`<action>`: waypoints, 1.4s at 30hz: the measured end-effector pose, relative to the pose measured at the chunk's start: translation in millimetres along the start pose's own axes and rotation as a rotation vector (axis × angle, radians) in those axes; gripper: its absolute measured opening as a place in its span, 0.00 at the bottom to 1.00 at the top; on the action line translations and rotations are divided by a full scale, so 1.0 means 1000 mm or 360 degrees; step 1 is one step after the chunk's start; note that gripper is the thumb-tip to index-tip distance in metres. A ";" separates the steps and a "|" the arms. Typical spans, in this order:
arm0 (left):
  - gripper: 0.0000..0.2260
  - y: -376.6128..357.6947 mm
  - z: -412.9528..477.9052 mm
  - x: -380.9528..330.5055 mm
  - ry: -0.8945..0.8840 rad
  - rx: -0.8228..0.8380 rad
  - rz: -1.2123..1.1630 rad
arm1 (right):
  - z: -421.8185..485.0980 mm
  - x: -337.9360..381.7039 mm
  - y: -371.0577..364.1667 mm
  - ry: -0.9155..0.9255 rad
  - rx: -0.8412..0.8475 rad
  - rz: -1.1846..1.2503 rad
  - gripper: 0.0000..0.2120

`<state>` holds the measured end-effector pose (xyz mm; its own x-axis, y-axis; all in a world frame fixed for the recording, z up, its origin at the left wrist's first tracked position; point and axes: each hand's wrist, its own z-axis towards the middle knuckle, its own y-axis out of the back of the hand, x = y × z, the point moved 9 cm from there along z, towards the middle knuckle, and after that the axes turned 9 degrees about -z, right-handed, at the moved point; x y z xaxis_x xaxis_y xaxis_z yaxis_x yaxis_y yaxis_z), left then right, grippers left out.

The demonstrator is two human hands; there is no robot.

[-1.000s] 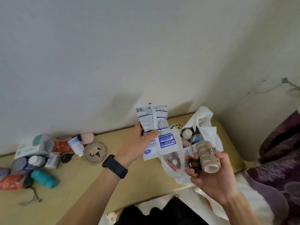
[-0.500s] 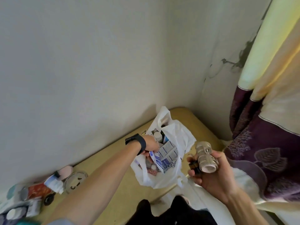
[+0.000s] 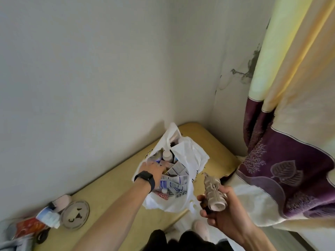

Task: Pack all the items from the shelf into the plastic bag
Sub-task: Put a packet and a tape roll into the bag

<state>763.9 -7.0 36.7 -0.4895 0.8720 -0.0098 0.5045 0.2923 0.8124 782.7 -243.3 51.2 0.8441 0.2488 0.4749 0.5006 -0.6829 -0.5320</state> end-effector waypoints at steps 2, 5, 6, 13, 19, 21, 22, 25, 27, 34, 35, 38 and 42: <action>0.20 0.006 -0.008 0.005 0.0005 -0.0134 0.0151 | 0.002 -0.001 -0.003 0.0003 0.0017 -0.0040 0.28; 0.21 0.007 -0.024 0.037 0.0366 -0.0244 -0.0023 | 0.012 -0.005 -0.011 -0.0014 0.0047 -0.0107 0.28; 0.21 0.006 -0.034 0.047 0.0497 -0.0188 -0.0195 | 0.017 -0.007 -0.014 -0.0031 0.0054 -0.0138 0.28; 0.19 0.018 -0.078 0.074 0.0491 -0.0370 -0.1464 | 0.078 -0.021 -0.046 -0.0275 -0.0102 -0.0690 0.22; 0.18 0.029 -0.101 0.106 0.0454 -0.0757 -0.1729 | 0.145 -0.010 -0.071 -0.0315 -0.0277 -0.1113 0.31; 0.17 0.023 -0.105 0.107 0.0411 -0.0738 -0.1841 | 0.151 -0.001 -0.089 -0.0311 -0.0248 -0.1185 0.25; 0.16 0.019 -0.107 0.106 0.0405 -0.0692 -0.1893 | 0.154 0.006 -0.099 -0.0241 -0.0228 -0.1239 0.21; 0.17 0.011 -0.105 0.106 0.0423 -0.0695 -0.1908 | 0.159 0.018 -0.118 -0.0091 -0.0138 -0.1562 0.16; 0.17 0.012 -0.103 0.106 0.0442 -0.0713 -0.1901 | 0.157 0.010 -0.109 -0.0186 -0.0140 -0.1710 0.15; 0.17 0.006 -0.103 0.106 0.0622 -0.0701 -0.1748 | 0.146 0.008 -0.053 -0.0158 -0.0380 -0.1100 0.07; 0.17 0.004 -0.102 0.106 0.0640 -0.0688 -0.1698 | 0.143 0.012 -0.053 -0.0136 -0.0391 -0.0940 0.06; 0.16 0.002 -0.098 0.104 0.0611 -0.0696 -0.1692 | 0.135 0.027 -0.063 -0.0075 -0.0311 -0.0720 0.06; 0.15 0.014 -0.093 0.093 0.0460 -0.0785 -0.1915 | 0.137 0.042 -0.061 0.0032 -0.0336 -0.1000 0.15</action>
<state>659.1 41.6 101.1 -0.6091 0.0405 -0.7921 -0.6243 0.5915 0.5103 814.3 -97.2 7.9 0.3990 0.6324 0.6640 0.8465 -0.5324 -0.0016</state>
